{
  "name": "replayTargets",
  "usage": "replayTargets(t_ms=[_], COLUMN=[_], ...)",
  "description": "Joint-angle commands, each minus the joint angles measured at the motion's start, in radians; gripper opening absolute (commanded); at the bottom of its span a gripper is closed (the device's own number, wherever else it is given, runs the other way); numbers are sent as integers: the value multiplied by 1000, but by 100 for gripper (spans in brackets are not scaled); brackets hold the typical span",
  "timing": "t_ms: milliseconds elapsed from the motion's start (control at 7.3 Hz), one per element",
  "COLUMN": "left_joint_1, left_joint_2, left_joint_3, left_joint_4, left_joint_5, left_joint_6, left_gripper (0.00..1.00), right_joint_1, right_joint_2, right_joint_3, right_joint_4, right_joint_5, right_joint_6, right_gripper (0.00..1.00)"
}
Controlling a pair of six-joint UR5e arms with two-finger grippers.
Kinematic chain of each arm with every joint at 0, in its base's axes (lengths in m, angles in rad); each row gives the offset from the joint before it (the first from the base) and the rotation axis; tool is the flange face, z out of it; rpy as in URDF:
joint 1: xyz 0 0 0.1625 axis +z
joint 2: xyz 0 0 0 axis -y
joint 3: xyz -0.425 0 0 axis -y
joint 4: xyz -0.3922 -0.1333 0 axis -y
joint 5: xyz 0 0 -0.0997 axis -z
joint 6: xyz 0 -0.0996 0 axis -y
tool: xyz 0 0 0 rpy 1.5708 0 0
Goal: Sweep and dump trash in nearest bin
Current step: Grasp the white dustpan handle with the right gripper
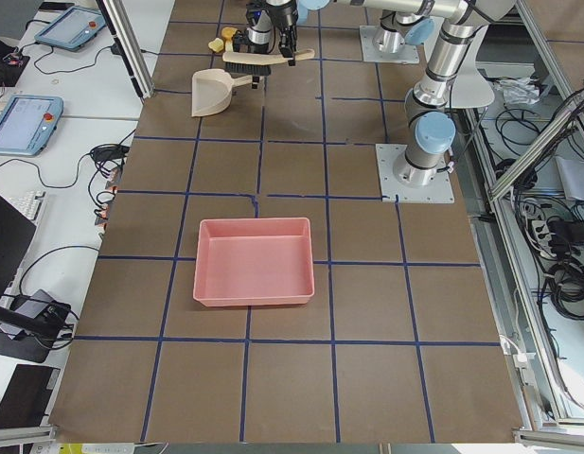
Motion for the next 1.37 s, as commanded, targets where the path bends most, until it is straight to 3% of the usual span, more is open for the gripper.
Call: replayTargets(t_ms=[0, 685, 822, 1233], left_joint_1=[0, 2, 3, 5], left_joint_2=[0, 0, 0, 0], left_joint_3=[1, -1, -1, -1], left_joint_4=[2, 3, 3, -1], left_joint_5=[10, 10, 10, 8], left_joint_6=[2, 2, 3, 3], left_gripper=[0, 0, 0, 0], right_joint_1=[-6, -3, -5, -5], right_joint_2=[-1, -9, -10, -12], right_joint_3=[-2, -2, -2, -4], right_joint_4=[-2, 0, 1, 3], right_joint_5=[-8, -8, -9, -11], right_joint_6=[-29, -46, -46, -48], right_gripper=[65, 62, 54, 17])
